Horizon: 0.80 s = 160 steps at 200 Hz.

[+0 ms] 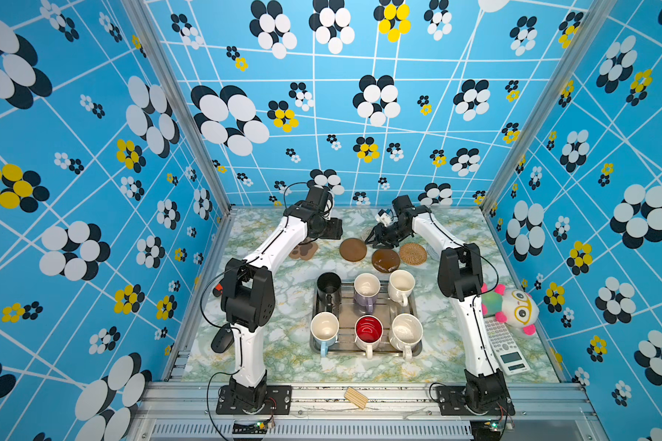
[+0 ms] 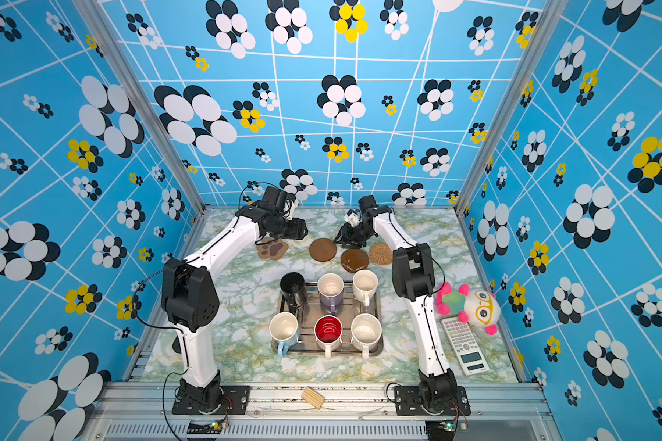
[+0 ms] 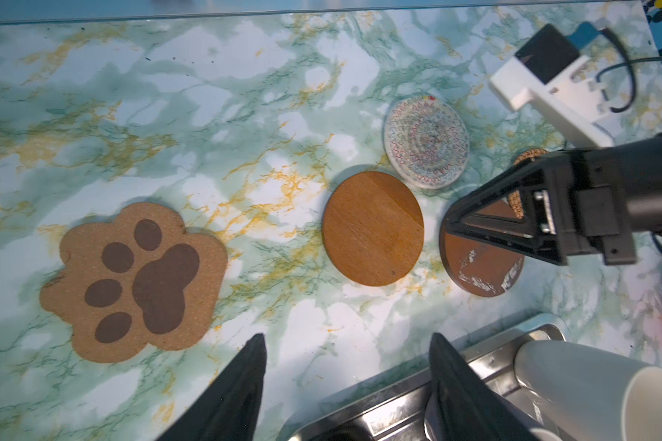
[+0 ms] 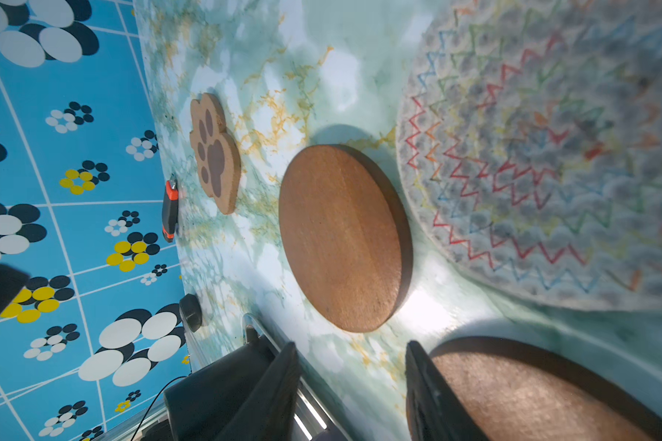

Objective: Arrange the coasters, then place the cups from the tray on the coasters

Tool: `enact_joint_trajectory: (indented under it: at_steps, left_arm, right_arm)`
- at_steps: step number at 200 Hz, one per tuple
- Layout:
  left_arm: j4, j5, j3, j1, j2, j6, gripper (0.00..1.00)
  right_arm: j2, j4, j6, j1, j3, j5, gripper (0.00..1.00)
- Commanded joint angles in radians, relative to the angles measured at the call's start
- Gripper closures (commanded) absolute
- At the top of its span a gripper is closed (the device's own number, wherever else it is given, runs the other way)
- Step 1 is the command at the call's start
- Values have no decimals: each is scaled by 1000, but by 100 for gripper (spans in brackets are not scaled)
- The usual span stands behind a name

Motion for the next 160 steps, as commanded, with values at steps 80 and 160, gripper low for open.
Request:
enact_joint_trajectory:
  at_steps: [80, 160]
  left_arm:
    - [94, -26, -213, -29, -251, -63, 30]
    - [106, -44, -296, -28, -331, -92, 30]
  right_arm:
    - [95, -54, 2, 26, 77, 27, 52]
    - [134, -9, 65, 60, 109, 7, 57]
